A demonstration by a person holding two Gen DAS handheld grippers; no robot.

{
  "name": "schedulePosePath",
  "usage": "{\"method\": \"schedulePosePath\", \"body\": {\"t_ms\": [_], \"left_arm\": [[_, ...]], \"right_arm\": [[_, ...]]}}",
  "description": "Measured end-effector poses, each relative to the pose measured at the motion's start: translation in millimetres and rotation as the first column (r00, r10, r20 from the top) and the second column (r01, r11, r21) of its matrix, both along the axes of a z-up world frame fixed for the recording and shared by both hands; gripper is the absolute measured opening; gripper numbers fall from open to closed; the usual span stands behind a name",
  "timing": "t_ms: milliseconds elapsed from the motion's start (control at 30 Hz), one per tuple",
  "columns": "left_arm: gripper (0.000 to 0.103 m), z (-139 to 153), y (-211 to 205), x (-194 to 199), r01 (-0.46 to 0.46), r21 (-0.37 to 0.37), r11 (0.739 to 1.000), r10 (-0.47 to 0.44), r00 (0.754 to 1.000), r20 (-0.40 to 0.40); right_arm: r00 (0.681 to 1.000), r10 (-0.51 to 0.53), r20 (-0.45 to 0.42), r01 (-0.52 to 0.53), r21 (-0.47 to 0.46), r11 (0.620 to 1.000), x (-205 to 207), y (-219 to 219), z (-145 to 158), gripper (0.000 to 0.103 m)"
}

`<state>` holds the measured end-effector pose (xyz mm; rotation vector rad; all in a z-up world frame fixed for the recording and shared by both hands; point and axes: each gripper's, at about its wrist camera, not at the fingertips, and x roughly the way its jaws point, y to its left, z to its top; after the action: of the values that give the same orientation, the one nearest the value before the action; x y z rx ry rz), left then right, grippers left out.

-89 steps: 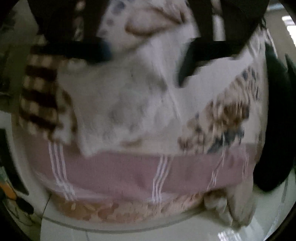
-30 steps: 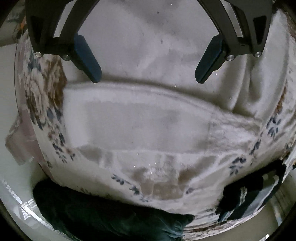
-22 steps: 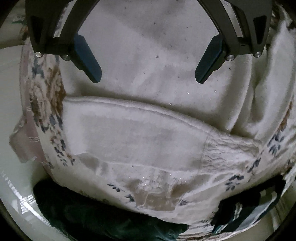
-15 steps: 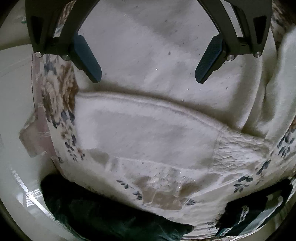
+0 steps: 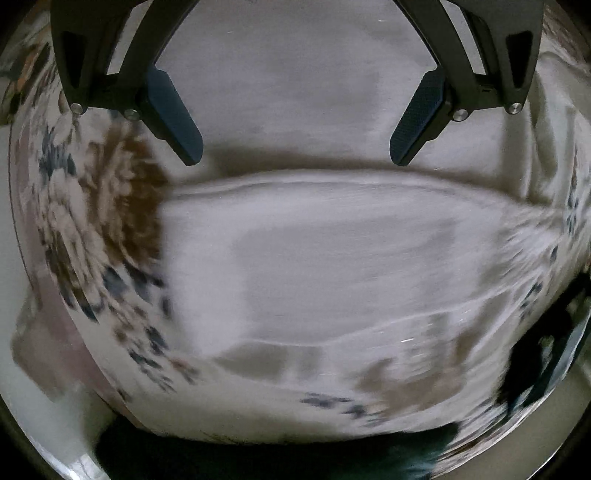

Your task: Fold small clothes

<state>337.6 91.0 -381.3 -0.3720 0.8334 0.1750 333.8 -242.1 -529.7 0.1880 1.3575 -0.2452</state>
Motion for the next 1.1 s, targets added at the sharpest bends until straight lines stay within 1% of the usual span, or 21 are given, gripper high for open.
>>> {"method": "schedulePosePath", "body": {"t_ms": [67, 100, 167, 233, 333, 367, 433, 500, 533, 567, 600, 633, 667, 700, 800, 867, 933, 967, 1000, 1033, 1100], "left_arm": [[0.008, -6, -74, 27, 0.164, -0.023, 0.986, -0.164, 0.986, -0.005], [0.008, -7, -98, 33, 0.209, -0.032, 0.977, -0.209, 0.978, -0.007], [0.008, -13, -164, 46, 0.34, -0.056, 0.939, -0.341, 0.94, -0.013], [0.008, -24, -228, 52, 0.454, -0.06, 0.889, -0.457, 0.888, -0.043], [0.008, -45, -291, 58, 0.551, -0.076, 0.831, -0.556, 0.826, -0.097], [0.008, -51, -307, 57, 0.572, -0.07, 0.817, -0.577, 0.81, -0.105], [0.01, -61, -330, 56, 0.614, -0.064, 0.787, -0.616, 0.776, -0.137], [0.013, -75, -343, 58, 0.639, -0.102, 0.762, -0.646, 0.742, -0.179], [0.022, -81, -346, 57, 0.653, -0.116, 0.749, -0.661, 0.722, -0.203], [0.029, -82, -346, 56, 0.661, -0.125, 0.74, -0.671, 0.712, -0.21], [0.053, -81, -339, 54, 0.663, -0.146, 0.734, -0.678, 0.706, -0.204], [0.081, -77, -335, 55, 0.658, -0.161, 0.736, -0.677, 0.709, -0.197], [0.089, -71, -324, 55, 0.645, -0.159, 0.748, -0.664, 0.723, -0.192], [0.091, -65, -311, 54, 0.632, -0.154, 0.76, -0.65, 0.737, -0.184], [0.091, -47, -243, 56, 0.547, -0.168, 0.82, -0.57, 0.803, -0.171], [0.091, -41, -181, 53, 0.45, -0.1, 0.887, -0.461, 0.866, -0.193], [0.091, -45, -132, 53, 0.364, -0.018, 0.931, -0.359, 0.907, -0.22], [0.091, -52, -112, 54, 0.329, 0.021, 0.944, -0.314, 0.918, -0.242], [0.091, -62, -92, 56, 0.296, 0.052, 0.954, -0.271, 0.923, -0.274], [0.091, -77, -69, 60, 0.251, 0.068, 0.966, -0.217, 0.922, -0.32], [0.091, -101, -42, 64, 0.192, 0.063, 0.979, -0.156, 0.915, -0.372]], "right_arm": [[0.999, -0.05, -0.006, 0.05, 0.023, 0.998, -4, -30, -1, 0.102], [0.997, -0.078, -0.011, 0.079, 0.026, 0.997, -5, -48, -1, 0.102], [0.992, -0.128, -0.014, 0.129, 0.031, 0.991, -10, -80, -1, 0.102], [0.986, -0.166, -0.028, 0.167, 0.035, 0.985, -15, -109, -2, 0.102], [0.98, -0.197, -0.034, 0.198, 0.037, 0.98, -19, -139, -1, 0.102], [0.979, -0.2, -0.033, 0.201, 0.029, 0.979, -19, -149, 0, 0.102], [0.979, -0.2, -0.032, 0.201, 0.037, 0.979, -19, -166, 1, 0.102], [0.981, -0.192, -0.025, 0.193, 0.048, 0.98, -19, -174, 4, 0.103], [0.983, -0.184, -0.022, 0.185, 0.056, 0.981, -18, -177, 5, 0.103], [0.984, -0.176, -0.015, 0.176, 0.068, 0.982, -18, -180, 7, 0.103], [0.985, -0.17, -0.011, 0.17, 0.082, 0.982, -18, -182, 10, 0.103], [0.986, -0.167, -0.007, 0.166, 0.106, 0.98, -18, -185, 12, 0.102], [0.986, -0.167, -0.002, 0.166, 0.129, 0.978, -18, -186, 14, 0.102], [0.985, -0.173, 0.007, 0.169, 0.163, 0.972, -17, -188, 17, 0.102], [0.976, -0.211, 0.043, 0.194, 0.259, 0.946, -11, -192, 28, 0.103], [0.971, -0.23, 0.063, 0.198, 0.327, 0.924, -1, -190, 30, 0.103], [0.971, -0.232, 0.057, 0.198, 0.357, 0.913, 12, -186, 26, 0.102], [0.973, -0.228, 0.049, 0.195, 0.364, 0.911, 23, -182, 19, 0.102], [0.974, -0.223, 0.032, 0.197, 0.358, 0.913, 30, -178, 13, 0.098], [0.976, -0.217, 0.009, 0.2, 0.357, 0.913, 36, -175, 5, 0.088], [0.98, -0.192, -0.05, 0.197, 0.37, 0.908, 49, -164, -13, 0.011]]}}
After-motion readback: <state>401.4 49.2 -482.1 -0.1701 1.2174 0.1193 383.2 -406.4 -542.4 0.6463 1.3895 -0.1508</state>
